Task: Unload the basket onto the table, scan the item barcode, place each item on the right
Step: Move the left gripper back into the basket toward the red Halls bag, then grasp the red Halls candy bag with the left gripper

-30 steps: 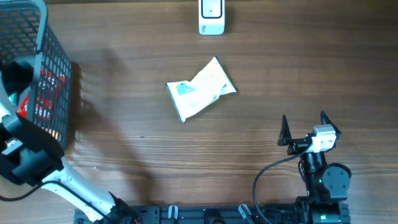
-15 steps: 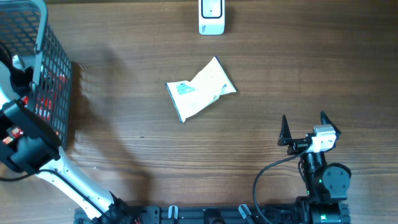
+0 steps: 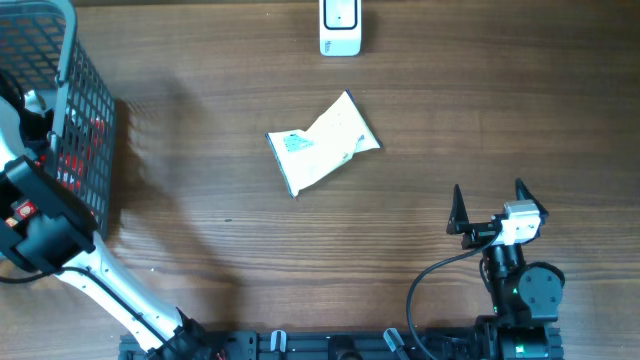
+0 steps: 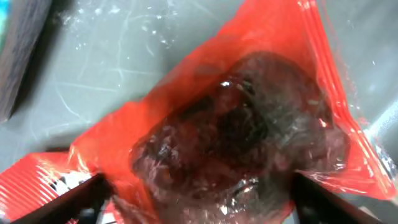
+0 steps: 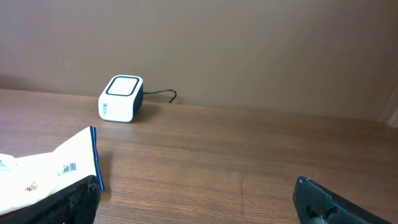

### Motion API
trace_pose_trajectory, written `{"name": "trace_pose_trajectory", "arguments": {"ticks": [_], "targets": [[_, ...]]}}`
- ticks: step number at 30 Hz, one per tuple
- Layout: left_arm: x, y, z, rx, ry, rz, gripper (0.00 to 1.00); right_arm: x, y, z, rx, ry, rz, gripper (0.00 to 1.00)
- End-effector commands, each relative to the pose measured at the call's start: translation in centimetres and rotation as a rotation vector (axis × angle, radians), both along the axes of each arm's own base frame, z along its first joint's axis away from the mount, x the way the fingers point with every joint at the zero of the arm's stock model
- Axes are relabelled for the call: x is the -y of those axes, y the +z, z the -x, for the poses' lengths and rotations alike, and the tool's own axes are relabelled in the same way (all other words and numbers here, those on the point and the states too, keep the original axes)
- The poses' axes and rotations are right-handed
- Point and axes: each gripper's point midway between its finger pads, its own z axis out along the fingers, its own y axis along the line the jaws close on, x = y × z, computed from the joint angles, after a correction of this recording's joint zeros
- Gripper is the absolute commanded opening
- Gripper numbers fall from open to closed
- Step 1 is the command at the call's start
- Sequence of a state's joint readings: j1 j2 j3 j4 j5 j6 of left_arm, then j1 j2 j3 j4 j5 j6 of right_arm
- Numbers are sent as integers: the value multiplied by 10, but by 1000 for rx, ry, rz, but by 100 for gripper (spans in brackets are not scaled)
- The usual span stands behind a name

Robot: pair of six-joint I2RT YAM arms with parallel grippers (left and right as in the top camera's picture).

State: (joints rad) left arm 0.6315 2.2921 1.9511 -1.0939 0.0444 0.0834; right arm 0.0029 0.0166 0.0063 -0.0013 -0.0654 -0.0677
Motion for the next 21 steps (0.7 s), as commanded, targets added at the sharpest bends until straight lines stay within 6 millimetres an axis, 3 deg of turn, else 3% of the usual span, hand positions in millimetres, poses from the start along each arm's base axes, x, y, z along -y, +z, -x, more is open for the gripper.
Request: {"name": "trace_pose_trajectory", "arguments": {"ticks": [1, 3, 13, 17, 21], "targets": [[4, -26, 3, -35, -13, 46, 61, 4, 1, 0, 3, -23, -15, 100], [4, -26, 3, -35, -13, 46, 45, 4, 1, 0, 3, -23, -15, 100], [3, -17, 2, -24, -12, 38, 4, 4, 1, 0, 3, -23, -15, 100], [0, 12, -2, 25, 13, 6, 4, 4, 1, 0, 3, -23, -15, 100], [-5, 58, -10, 115, 55, -48, 4, 4, 1, 0, 3, -23, -15, 100]]}}
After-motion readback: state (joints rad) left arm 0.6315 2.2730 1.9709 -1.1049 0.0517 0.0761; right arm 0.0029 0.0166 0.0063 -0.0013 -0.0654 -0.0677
